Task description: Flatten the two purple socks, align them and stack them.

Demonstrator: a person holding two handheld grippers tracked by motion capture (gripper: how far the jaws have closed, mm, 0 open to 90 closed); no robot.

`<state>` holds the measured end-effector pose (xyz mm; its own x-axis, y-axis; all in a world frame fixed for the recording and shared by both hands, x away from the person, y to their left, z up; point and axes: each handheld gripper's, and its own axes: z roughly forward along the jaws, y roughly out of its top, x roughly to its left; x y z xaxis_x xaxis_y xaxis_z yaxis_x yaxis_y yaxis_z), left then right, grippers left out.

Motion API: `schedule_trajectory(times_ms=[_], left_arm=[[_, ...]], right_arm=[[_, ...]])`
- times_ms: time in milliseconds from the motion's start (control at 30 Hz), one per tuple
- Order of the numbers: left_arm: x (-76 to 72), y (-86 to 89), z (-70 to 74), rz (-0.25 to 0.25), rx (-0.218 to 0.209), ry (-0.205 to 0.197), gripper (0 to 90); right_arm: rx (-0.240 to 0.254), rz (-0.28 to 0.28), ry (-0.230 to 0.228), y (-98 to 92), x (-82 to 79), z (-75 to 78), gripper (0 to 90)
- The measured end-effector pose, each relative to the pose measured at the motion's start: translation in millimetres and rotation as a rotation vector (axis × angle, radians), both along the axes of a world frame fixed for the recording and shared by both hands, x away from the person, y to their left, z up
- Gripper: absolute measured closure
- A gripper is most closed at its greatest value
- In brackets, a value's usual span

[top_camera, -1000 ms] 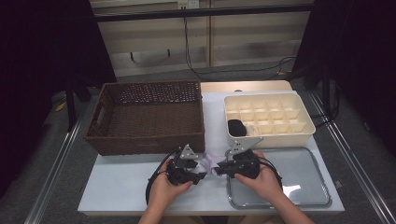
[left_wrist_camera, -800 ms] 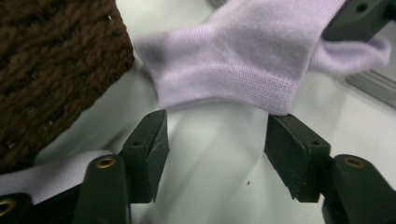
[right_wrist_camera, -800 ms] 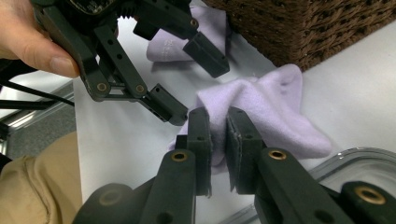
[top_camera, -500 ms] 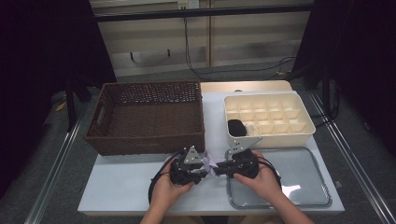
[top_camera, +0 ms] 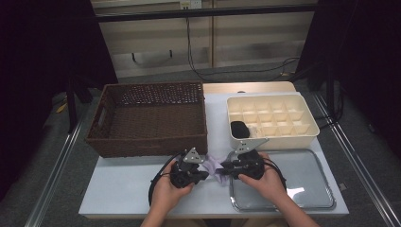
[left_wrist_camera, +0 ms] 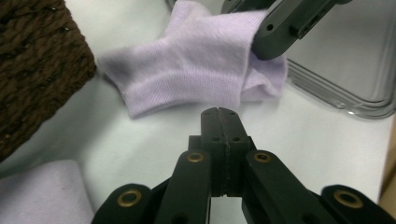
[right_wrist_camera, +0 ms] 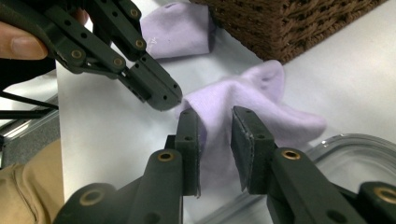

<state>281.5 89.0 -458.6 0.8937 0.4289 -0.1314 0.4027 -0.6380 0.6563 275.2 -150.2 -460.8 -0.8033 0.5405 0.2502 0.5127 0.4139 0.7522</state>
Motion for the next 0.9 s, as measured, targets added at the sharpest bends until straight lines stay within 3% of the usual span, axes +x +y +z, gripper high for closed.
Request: schedule_trajectory(times_ms=[67, 200, 300, 400, 533, 633, 733, 900], left_arm=[[0.9, 1.1, -2.2, 0.03, -0.015, -0.01, 84.1], [2.5, 3.6, -3.9, 0.046, -0.018, -0.017, 77.8], [3.0, 3.6, -3.5, 0.045, -0.021, -0.025, 74.1], [3.2, 3.7, -3.8, 0.042, -0.001, -0.054, 66.9], [2.7, 3.4, -6.7, 0.042, 0.016, -0.057, 61.3], [1.6, 1.3, -7.5, 0.028, 0.038, -0.06, 57.6], [1.2, -1.3, -9.1, 0.02, 0.032, -0.086, 52.5], [1.4, -4.4, -11.6, -0.025, 0.027, -0.095, 53.4]], right_arm=[[-0.003, -0.007, 0.004, -1.8, 0.7, -1.8, 77.1], [-0.018, -0.019, 0.007, -4.3, 1.2, -4.9, 82.3], [-0.004, -0.015, 0.014, -5.4, 1.6, -3.1, 84.4], [0.0, -0.005, 0.013, -5.2, -0.2, 1.5, 84.7], [0.004, 0.003, 0.007, -5.3, -2.6, 4.5, 84.9], [0.012, 0.005, 0.008, -5.8, -3.4, 5.9, 84.8], [0.018, 0.006, 0.015, -5.7, -3.9, 7.3, 84.7], [0.024, 0.015, 0.018, -4.0, -3.3, 7.7, 84.5]])
